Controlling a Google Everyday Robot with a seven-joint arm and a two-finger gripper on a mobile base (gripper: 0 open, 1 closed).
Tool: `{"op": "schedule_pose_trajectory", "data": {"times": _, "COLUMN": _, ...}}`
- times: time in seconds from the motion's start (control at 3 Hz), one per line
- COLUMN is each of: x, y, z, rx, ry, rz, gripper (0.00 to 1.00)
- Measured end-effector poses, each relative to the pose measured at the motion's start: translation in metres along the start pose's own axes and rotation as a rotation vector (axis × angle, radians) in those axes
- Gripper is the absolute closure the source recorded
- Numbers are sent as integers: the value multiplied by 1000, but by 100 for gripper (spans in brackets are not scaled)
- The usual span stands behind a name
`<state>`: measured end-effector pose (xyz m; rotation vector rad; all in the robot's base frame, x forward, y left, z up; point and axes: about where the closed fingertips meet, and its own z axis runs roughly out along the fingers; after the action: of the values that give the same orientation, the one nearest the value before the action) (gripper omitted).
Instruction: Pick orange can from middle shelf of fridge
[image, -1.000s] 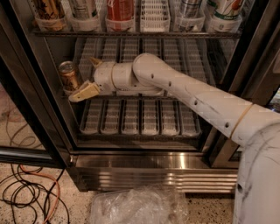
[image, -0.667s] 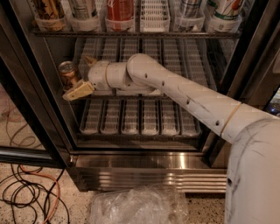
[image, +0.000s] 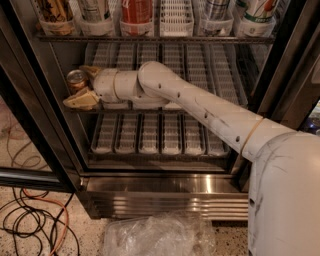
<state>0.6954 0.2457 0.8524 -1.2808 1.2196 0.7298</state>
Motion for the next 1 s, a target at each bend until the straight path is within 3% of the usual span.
{"op": "schedule_pose_trajectory", "data": {"times": 1.0, "x": 6, "y": 2, "z": -2, "rx": -14, "ry": 13, "rz": 18, "gripper": 92}}
